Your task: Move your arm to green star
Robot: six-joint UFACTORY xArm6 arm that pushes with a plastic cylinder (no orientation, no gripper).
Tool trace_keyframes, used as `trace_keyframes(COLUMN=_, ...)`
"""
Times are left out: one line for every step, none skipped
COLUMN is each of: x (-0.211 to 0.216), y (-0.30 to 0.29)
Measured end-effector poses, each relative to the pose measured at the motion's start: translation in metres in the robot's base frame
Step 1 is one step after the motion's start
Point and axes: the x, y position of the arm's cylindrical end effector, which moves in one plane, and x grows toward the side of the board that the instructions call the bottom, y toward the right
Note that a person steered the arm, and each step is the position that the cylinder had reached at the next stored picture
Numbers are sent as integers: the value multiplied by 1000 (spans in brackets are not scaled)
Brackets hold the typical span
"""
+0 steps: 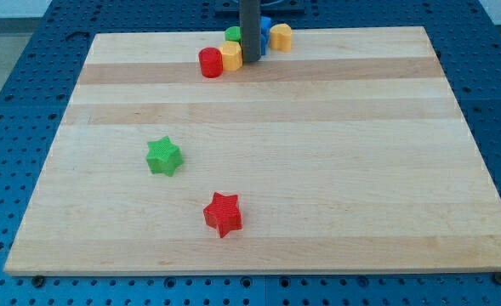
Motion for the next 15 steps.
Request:
trace_keyframes(x=-6, y=-3)
trace_keyframes(x=-6, y=-5)
trace_keyframes(x=-6, y=-5)
trace_keyframes(x=15, y=8)
trace_keyframes(x=77, y=30)
trace_keyframes(x=133, y=26)
trace_keyframes(x=173, y=32)
trace_keyframes(x=204, y=30)
trace_keyframes(x=217, y=15)
trace_keyframes(x=219, y=13)
trace_keyframes(x=225, y=9)
trace_keyframes(x=227, y=-15)
trace_keyframes(x=231, y=-47)
trace_keyframes(x=262, y=-74)
trace_keyframes(x=273, y=-117)
